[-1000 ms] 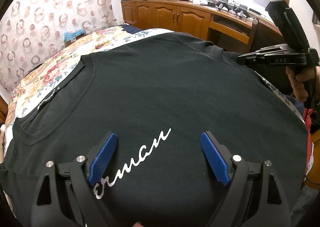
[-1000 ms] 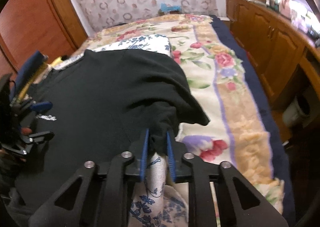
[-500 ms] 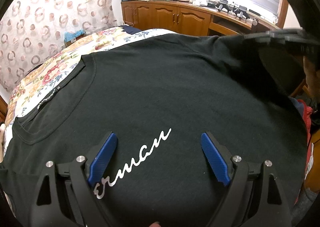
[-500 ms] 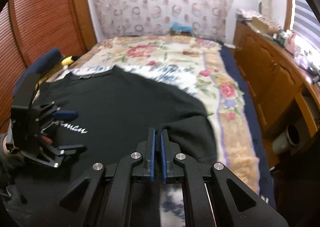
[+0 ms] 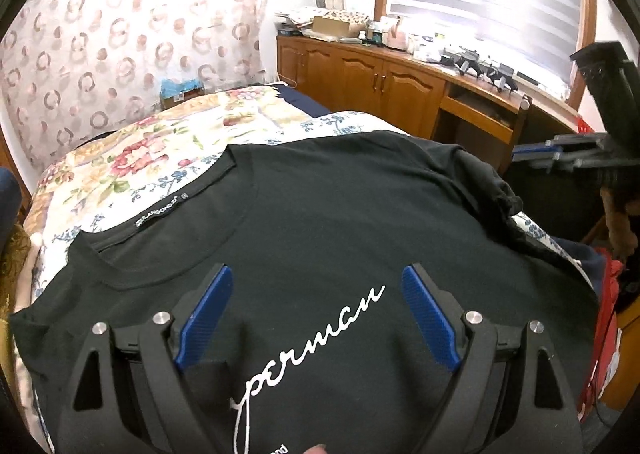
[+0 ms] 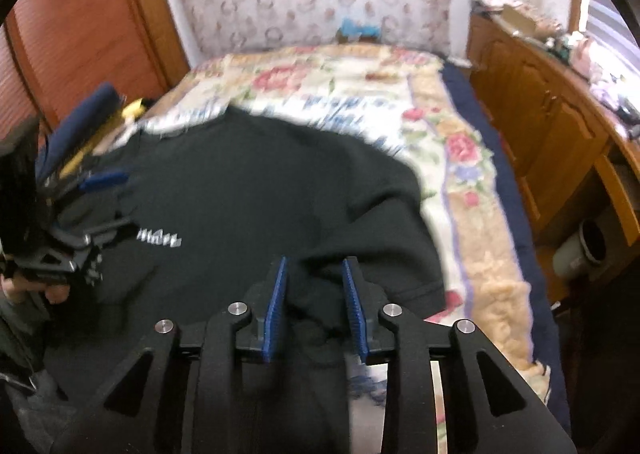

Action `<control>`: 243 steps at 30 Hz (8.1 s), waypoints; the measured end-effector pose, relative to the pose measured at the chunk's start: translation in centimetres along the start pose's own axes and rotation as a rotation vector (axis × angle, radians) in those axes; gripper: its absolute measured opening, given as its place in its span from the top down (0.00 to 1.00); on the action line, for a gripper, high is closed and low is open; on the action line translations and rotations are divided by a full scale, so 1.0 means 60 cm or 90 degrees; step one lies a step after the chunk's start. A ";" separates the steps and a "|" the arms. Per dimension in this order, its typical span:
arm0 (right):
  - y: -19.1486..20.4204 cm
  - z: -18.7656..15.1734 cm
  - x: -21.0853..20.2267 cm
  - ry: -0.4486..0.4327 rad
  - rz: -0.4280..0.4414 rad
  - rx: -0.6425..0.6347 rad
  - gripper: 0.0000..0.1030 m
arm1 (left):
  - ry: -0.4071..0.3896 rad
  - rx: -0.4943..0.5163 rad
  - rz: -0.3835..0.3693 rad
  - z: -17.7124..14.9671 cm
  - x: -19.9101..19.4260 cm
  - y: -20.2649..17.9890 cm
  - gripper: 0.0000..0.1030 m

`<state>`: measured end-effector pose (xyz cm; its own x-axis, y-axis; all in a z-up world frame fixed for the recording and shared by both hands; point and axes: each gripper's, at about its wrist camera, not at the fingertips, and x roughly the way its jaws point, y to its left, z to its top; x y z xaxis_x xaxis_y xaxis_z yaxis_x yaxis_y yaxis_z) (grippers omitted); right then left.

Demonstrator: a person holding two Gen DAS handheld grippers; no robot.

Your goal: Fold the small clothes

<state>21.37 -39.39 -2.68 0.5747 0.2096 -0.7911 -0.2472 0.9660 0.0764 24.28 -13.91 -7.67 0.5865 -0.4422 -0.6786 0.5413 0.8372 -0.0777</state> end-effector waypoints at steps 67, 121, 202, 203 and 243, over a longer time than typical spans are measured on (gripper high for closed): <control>0.061 0.049 0.128 0.055 0.066 -0.010 0.91 | -0.061 -0.047 0.043 0.001 -0.042 0.054 0.15; 0.178 -0.047 0.119 0.134 0.069 -0.095 0.67 | -0.091 -0.094 0.071 -0.003 -0.063 0.100 0.15; 0.059 0.083 0.220 0.032 0.060 -0.150 0.52 | 0.098 -0.156 0.272 -0.109 -0.099 0.304 0.63; 0.059 0.085 0.225 0.032 0.058 -0.151 0.52 | 0.101 -0.159 0.275 -0.109 -0.094 0.307 0.65; 0.061 0.085 0.233 0.025 0.063 -0.157 0.47 | 0.007 -0.139 0.214 -0.071 -0.140 0.281 0.95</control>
<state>32.47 -32.17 -10.34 0.5088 0.2903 -0.8105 -0.4864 0.8737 0.0076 25.93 5.26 -6.39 0.7018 -0.1289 -0.7006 0.1780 0.9840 -0.0027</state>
